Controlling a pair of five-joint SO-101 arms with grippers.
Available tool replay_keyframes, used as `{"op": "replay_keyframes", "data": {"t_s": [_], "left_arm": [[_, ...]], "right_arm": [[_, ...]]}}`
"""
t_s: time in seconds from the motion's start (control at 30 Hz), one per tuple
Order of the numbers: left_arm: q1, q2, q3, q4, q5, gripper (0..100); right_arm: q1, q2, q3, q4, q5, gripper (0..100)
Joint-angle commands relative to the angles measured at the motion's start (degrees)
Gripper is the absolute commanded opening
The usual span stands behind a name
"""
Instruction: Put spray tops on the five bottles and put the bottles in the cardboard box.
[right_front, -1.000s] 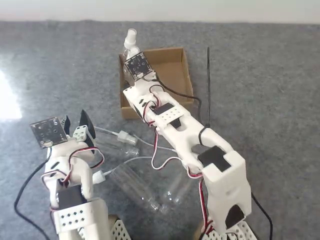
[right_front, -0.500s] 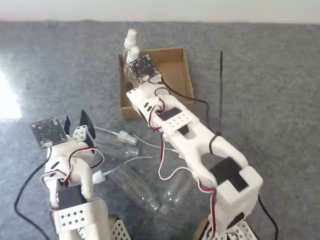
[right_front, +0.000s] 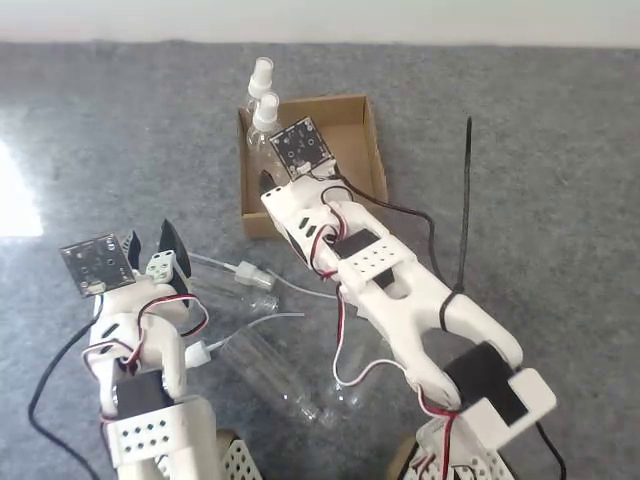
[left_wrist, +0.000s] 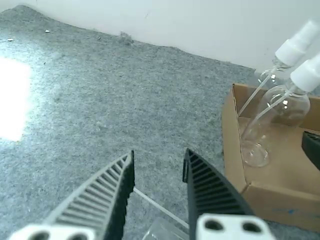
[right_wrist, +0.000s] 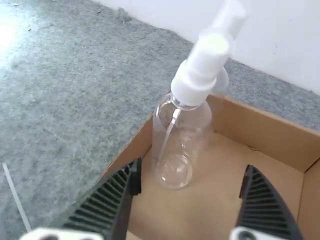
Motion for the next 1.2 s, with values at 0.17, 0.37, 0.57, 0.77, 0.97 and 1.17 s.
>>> {"op": "replay_keyframes", "data": {"t_s": [0.17,0.37,0.57,0.77,0.97,1.17], "left_arm": [[-2.99,-0.62,-0.57,-3.43,0.09,16],[-2.99,-0.62,-0.48,-3.60,0.09,16],[-2.81,-0.62,-0.48,-3.60,0.09,16],[-3.08,-0.62,-0.48,-3.60,0.09,16],[-3.08,-0.62,-0.48,-3.69,0.09,16],[-3.08,-0.62,-0.48,-3.69,0.09,16]], "right_arm": [[-0.48,-13.41,3.43,0.66,1.05,27.5],[-0.48,-21.23,4.13,13.41,0.70,27.5],[-0.22,-28.44,6.95,22.99,0.70,27.5],[-0.48,-37.14,13.01,25.89,1.05,27.5],[-0.48,-47.16,15.12,38.20,1.14,27.5],[-0.48,-54.73,15.12,44.88,1.14,27.7]]}}
